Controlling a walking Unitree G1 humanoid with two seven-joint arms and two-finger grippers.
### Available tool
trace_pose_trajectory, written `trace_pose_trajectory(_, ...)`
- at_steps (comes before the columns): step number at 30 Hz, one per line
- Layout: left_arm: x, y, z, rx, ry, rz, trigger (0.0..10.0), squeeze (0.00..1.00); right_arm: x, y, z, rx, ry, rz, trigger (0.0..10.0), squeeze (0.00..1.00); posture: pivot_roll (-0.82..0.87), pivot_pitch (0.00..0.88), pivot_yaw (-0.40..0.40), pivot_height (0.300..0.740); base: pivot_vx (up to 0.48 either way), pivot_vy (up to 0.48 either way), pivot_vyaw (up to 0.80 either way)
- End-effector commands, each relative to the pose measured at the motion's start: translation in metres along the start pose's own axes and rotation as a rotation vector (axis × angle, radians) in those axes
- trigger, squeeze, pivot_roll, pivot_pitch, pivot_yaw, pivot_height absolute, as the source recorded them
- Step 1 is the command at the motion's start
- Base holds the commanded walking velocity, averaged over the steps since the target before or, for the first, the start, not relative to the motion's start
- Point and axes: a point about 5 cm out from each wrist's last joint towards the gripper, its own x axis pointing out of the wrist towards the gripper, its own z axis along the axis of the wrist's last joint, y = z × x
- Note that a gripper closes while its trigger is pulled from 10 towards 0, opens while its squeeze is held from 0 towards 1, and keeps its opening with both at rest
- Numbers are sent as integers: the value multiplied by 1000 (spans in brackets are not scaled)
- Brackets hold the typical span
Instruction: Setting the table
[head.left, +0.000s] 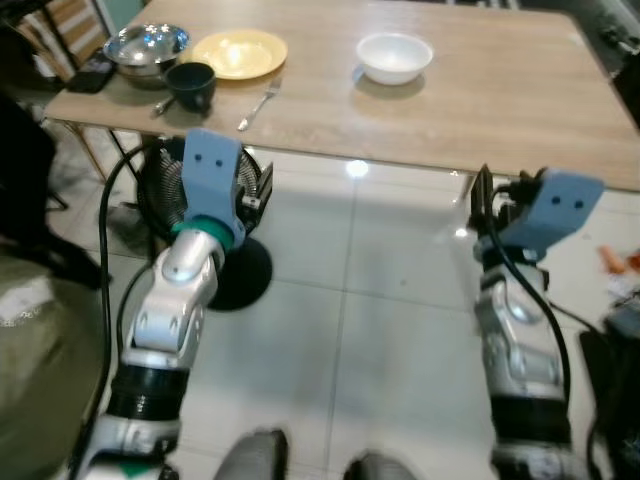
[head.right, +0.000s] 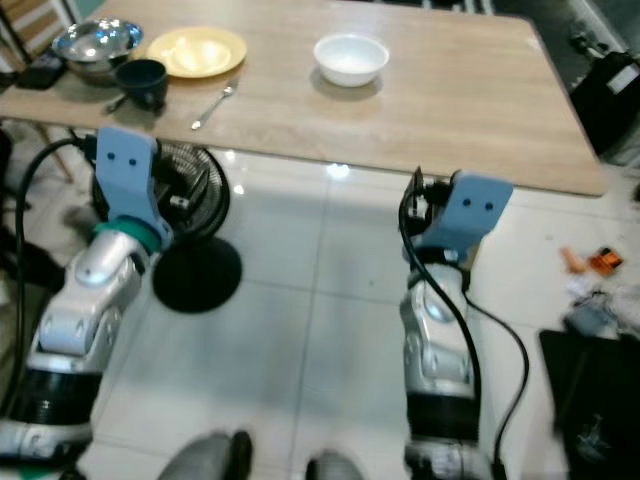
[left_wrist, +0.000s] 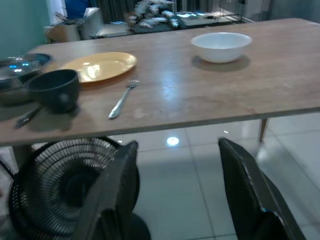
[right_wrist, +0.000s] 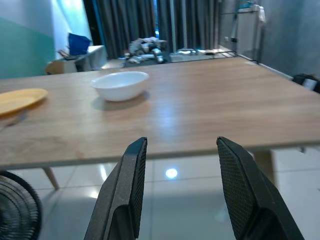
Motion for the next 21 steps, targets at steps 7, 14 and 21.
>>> trace_pose_trajectory(7, 0, -4, -2, 3, 7, -17, 10000, 0, -1, -6, 0, -11, -1, -17, 10000, 0, 22, 0, 68, 740, -324, 0, 0)
trace_pose_trajectory(14, 0, -5, -2, 1, 7, -20, 10000, 0, -2, -6, 0, -13, -1, -18, 10000, 0, 20, 0, 68, 740, -324, 0, 0)
trace_pose_trajectory(21, -1, -5, -3, 0, 9, -20, 10000, 0, -2, -6, 0, -15, 0, -18, 10000, 0, 19, 0, 66, 740, -324, 0, 0)
